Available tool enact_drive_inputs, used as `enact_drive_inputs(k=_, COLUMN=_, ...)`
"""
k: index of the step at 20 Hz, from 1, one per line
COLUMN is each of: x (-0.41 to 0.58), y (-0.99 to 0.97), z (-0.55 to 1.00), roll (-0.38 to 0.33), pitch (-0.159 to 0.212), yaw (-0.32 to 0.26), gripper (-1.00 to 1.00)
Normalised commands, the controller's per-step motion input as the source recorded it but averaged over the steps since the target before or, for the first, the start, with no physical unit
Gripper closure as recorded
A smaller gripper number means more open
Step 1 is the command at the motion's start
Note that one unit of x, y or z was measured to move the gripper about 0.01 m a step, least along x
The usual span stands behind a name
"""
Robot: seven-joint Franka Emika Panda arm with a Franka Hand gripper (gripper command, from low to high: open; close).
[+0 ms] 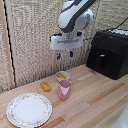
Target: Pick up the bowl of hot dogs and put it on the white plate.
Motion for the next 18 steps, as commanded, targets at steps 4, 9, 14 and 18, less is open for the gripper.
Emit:
enact_drive_inputs(k=4, x=0.313, y=-0.54, z=-0.12, roll=0.031, pitch=0.083, yaw=-0.094, gripper=-1.0)
enact_drive_inputs(k=9, x=0.402, y=-0.34, z=-0.19, roll=0.018, pitch=0.022, yaw=-0.043, gripper=-1.0)
enact_drive_inputs(k=14, x=0.413, y=-0.23, z=-0.23, roll=0.001, pitch=0.009, yaw=-0.011, gripper=-1.0)
enact_drive_inputs(k=18, x=0.238, y=-0.39, z=-0.25, roll=0.0, pitch=0.061, yaw=0.0, gripper=-1.0)
